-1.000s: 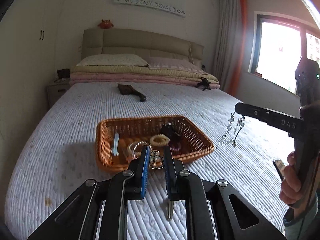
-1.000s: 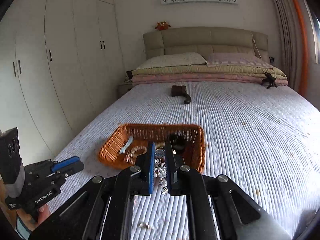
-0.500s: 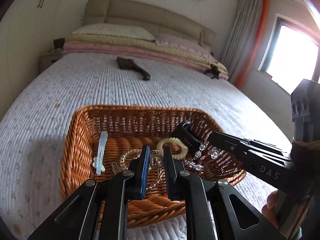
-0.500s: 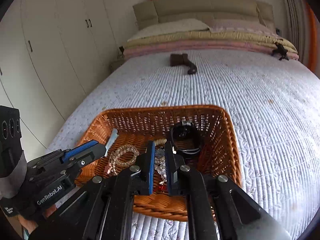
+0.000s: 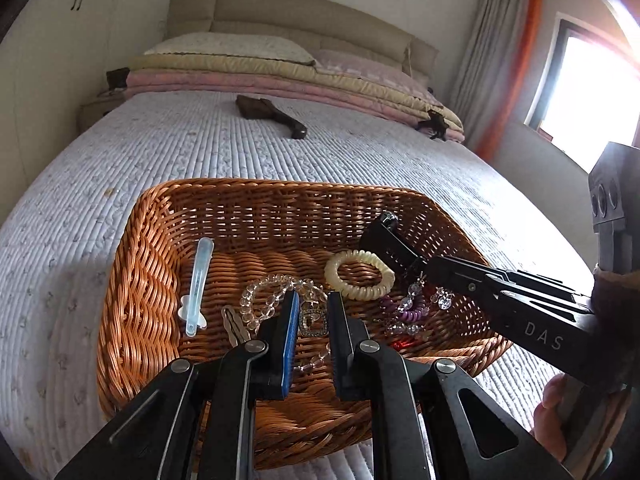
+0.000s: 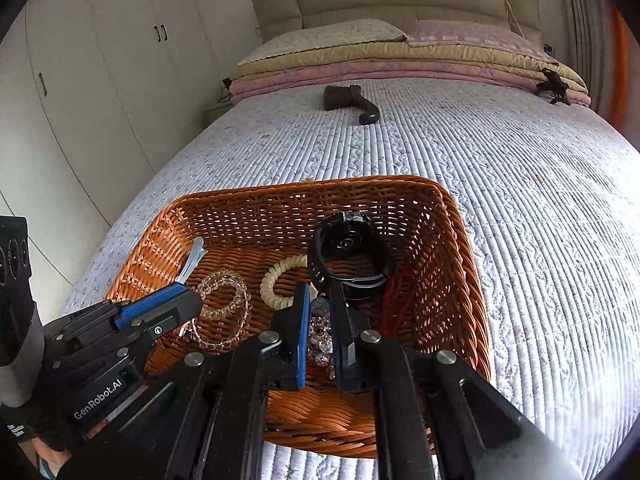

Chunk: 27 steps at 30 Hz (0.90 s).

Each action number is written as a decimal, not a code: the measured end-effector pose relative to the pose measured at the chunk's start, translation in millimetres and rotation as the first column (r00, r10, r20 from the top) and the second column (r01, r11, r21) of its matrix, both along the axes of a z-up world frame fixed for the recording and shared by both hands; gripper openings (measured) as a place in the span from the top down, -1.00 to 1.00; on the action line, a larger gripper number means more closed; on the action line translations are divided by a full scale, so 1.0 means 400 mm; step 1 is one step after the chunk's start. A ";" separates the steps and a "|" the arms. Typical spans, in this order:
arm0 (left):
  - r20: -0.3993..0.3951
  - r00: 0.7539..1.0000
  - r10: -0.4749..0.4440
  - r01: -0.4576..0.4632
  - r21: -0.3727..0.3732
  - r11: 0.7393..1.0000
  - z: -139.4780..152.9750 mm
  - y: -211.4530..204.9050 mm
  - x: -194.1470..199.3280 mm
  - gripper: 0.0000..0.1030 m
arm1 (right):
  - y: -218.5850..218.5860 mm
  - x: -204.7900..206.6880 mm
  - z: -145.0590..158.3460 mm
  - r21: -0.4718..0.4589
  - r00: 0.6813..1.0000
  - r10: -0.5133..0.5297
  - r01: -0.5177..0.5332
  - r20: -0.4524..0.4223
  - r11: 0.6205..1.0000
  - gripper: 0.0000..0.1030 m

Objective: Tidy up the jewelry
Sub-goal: 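Carry the bracelet and earring into the basket and open both tools, then withdraw both tools from the basket toward the silver clip and ring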

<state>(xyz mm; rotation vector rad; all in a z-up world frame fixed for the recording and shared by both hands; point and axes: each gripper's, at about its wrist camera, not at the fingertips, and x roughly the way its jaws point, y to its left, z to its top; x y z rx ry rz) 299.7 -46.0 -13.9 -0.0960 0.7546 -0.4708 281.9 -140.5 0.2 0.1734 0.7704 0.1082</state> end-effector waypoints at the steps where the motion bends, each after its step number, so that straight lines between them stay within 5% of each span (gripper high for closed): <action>1: -0.003 1.000 0.002 -0.002 -0.001 1.000 -0.001 0.001 0.001 0.72 | 0.000 0.001 -0.003 0.002 1.000 0.000 0.000 -0.005 1.000 0.78; 6: -0.020 1.000 0.019 -0.019 -0.009 1.000 -0.005 0.012 0.002 0.54 | -0.001 0.001 -0.010 0.015 1.000 -0.002 0.003 -0.021 1.000 0.75; 8: -0.006 1.000 0.030 -0.030 -0.016 0.999 0.003 0.020 -0.007 0.02 | -0.004 -0.003 -0.006 0.014 1.000 -0.009 0.009 -0.016 1.000 0.57; 10: 0.025 0.999 0.040 -0.040 -0.032 0.999 0.018 0.030 -0.021 -0.01 | -0.009 -0.015 0.004 0.021 1.000 -0.014 0.014 -0.002 1.000 0.25; 18: 0.105 0.990 0.093 -0.077 -0.151 0.985 0.122 0.102 -0.109 -0.01 | -0.026 -0.137 0.091 0.036 0.993 -0.033 0.029 0.110 0.999 0.24; 27: 0.198 0.968 0.152 -0.100 -0.249 0.963 0.220 0.182 -0.317 -0.01 | -0.018 -0.315 0.193 0.015 0.970 -0.070 0.068 0.233 0.998 0.23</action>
